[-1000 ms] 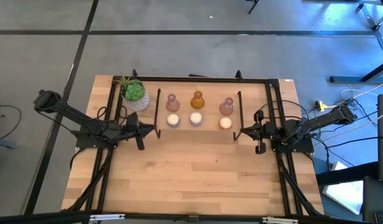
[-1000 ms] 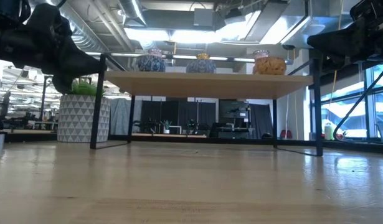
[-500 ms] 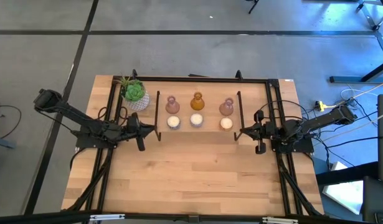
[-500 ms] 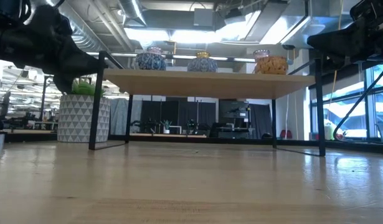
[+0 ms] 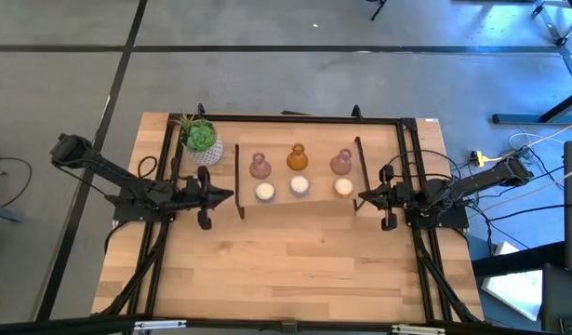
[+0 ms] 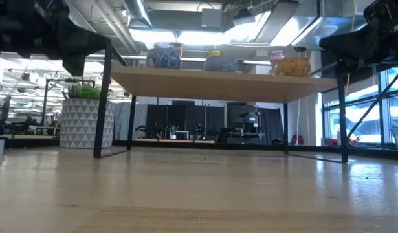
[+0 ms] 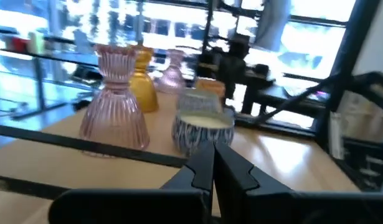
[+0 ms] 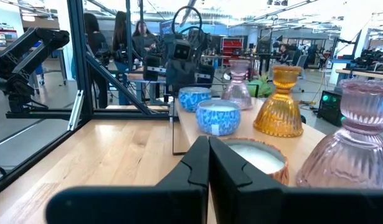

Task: Pick & Place candle stick holders
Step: Adjust the shelf

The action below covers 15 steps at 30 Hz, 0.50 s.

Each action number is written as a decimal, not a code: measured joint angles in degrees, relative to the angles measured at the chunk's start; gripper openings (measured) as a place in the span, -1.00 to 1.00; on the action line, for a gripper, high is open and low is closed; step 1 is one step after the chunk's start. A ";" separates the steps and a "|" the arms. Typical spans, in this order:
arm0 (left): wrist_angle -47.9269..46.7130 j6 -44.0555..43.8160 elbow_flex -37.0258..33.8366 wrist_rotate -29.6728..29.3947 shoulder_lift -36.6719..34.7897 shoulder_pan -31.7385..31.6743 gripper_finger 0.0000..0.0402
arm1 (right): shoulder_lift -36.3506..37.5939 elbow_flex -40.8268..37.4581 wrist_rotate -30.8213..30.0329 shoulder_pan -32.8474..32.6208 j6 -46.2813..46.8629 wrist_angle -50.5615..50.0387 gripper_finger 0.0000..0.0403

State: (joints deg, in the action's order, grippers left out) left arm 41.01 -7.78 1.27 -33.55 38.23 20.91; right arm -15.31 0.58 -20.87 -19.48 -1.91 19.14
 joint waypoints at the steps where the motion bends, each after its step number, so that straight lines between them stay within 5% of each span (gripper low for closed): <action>1: -0.14 0.03 0.00 1.56 0.00 -0.16 -0.99 | 0.00 0.00 0.01 0.01 0.00 -0.06 -0.99; 12: -1.08 -0.38 -0.12 -0.87 0.10 -0.53 -0.99 | 0.00 0.00 0.01 0.01 0.00 -0.07 -0.99; 15: 0.36 -0.33 -0.12 3.18 0.10 0.38 -0.99 | 0.00 0.00 0.01 0.01 0.00 -0.07 -0.99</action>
State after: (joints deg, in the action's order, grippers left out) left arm 41.38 -8.11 1.15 -30.36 38.33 21.29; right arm -15.31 0.58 -20.86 -19.47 -1.91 19.07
